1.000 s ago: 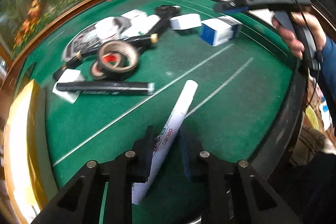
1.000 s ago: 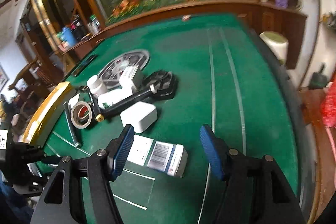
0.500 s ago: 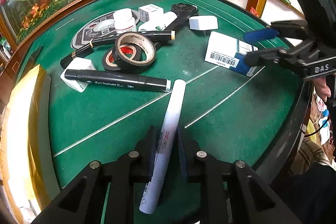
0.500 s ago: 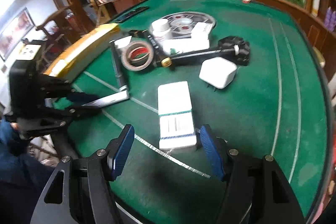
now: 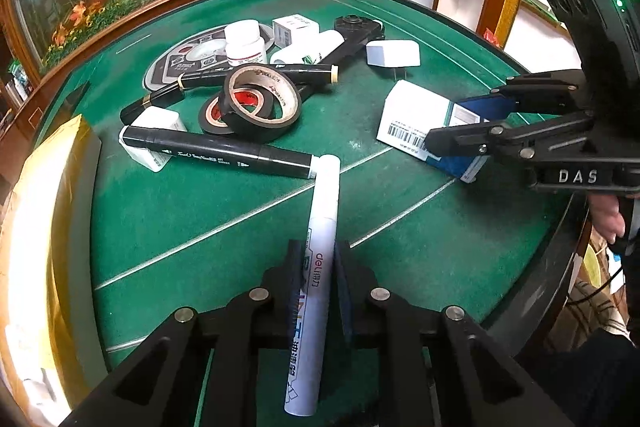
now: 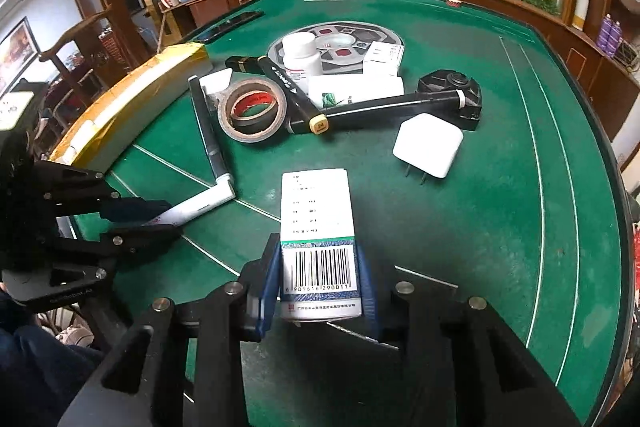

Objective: Organize rigid objects
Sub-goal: 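Carry the marker and barcode box into the tray and open both tools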

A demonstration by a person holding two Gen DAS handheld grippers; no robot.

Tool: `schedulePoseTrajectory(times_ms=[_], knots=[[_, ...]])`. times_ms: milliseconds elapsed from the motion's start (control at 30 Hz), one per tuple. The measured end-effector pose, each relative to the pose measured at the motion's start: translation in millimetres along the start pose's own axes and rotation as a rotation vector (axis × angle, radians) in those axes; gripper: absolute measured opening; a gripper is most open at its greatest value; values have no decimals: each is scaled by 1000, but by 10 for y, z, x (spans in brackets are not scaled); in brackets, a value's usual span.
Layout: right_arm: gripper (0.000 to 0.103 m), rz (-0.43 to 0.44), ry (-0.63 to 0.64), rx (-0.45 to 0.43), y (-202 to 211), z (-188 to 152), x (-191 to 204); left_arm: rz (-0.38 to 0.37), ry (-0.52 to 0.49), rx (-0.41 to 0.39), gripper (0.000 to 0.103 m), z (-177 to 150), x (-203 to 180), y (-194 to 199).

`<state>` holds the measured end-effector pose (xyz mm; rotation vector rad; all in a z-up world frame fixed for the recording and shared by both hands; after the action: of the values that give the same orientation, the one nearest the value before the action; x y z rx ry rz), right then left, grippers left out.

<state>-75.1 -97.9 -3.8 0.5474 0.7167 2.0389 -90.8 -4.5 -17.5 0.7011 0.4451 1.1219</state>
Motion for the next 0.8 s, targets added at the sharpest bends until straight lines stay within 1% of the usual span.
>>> schedulePoseTrajectory(times_ms=[67, 233, 300, 400, 500, 600, 800], knots=[[34, -24, -1, -5, -9, 5, 21, 2, -4, -4, 17, -6, -2, 5], [35, -37, -24, -15, -38, -13, 22, 7, -12, -15, 17, -12, -10, 7], [35, -31, -41, -12, -53, -23, 0, 16, 17, -24, 17, -10, 2, 7], [34, -36, -45, -20, -46, -17, 12, 22, 21, -42, 16, -14, -1, 26], [34, -13, -69, -30, 6, 6, 51, 3, 52, -79, 15, 30, 46, 127], [34, -13, -84, -65, 101, 115, 79, 13, 75, -125, 15, 117, 136, 280], [34, 52, -95, -103, 172, 326, 279, 38, 159, -174, 14, 198, 421, 541]])
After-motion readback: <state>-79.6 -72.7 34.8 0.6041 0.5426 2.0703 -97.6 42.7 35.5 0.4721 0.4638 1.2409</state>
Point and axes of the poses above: each gripper's, at about its wrist camera, not at the fingertips, and y roughly against the way its jaws point, x to its left, z to its top, the point moved 6 cm from there along -y, roughly the way its jaws point, and after that the axes turned 12 degrees about -x, right-handed, at the moved point
